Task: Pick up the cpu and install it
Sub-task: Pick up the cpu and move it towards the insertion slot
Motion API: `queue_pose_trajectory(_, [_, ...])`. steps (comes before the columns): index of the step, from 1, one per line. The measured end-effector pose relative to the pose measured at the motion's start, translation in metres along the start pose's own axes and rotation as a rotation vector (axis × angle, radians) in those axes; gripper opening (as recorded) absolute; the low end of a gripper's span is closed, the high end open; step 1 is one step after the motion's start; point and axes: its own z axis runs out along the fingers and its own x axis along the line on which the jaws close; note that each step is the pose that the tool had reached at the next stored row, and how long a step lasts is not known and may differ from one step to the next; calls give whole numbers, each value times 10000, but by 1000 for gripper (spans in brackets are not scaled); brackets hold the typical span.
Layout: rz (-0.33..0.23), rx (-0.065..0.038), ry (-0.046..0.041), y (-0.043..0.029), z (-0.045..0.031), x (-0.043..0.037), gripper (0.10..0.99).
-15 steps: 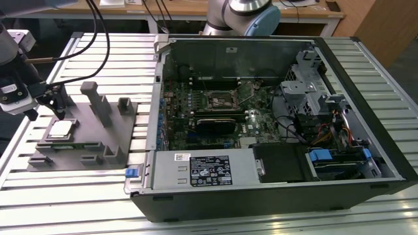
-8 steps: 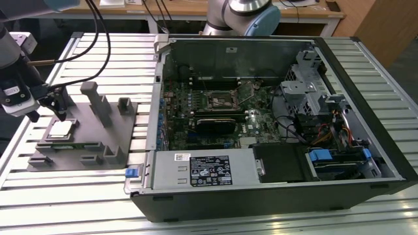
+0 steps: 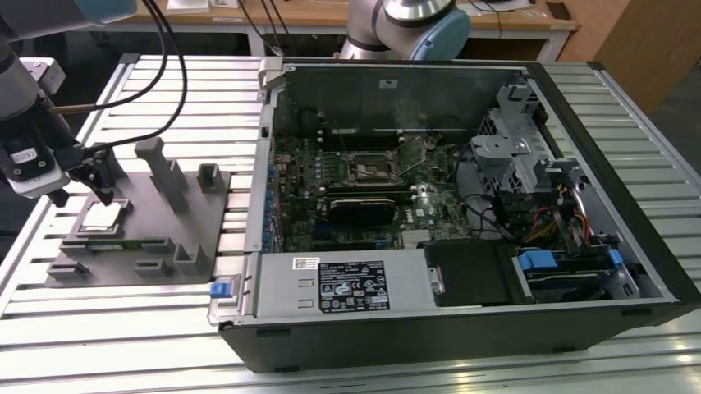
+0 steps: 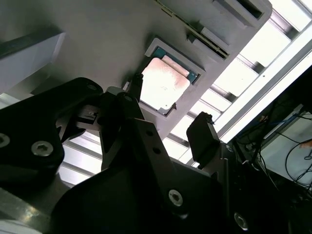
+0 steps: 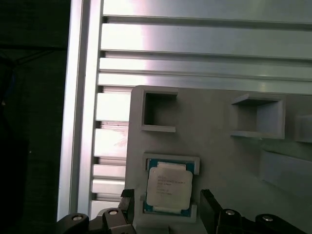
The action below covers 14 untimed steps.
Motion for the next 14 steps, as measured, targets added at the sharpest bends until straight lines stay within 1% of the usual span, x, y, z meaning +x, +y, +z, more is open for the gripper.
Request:
queue_pose_trajectory(11, [0, 0, 1, -1, 41, -1, 655])
queue_pose_trajectory(12, [0, 0, 0, -2, 44, -1, 718])
queue_pose_trajectory(14, [0, 0, 1, -2, 49, -1, 718])
